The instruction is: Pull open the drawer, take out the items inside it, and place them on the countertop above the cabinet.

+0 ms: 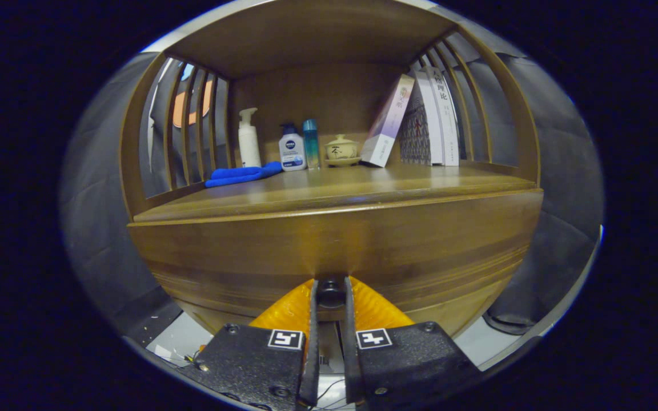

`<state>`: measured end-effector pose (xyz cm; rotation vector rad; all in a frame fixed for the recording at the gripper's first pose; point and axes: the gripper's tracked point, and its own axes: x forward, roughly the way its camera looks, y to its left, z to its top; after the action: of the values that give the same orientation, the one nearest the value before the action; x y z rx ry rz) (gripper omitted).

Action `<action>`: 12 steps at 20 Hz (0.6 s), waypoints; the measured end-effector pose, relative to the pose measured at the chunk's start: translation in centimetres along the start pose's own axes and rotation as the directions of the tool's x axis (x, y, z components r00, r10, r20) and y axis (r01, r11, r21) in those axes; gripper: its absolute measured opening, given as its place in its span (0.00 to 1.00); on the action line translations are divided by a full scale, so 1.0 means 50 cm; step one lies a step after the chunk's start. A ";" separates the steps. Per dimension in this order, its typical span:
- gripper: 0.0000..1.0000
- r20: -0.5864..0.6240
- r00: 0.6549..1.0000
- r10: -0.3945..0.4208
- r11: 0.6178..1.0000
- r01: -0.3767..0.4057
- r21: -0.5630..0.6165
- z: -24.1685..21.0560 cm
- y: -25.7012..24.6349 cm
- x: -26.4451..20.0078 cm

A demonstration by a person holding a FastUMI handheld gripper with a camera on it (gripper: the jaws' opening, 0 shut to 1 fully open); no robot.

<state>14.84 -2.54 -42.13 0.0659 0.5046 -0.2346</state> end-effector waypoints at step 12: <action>0.21 -0.014 1.000 0.007 1.000 -0.007 -0.012 -0.024 -0.005 -0.070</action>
<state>11.24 -1.94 -41.48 0.0577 0.5193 -0.2240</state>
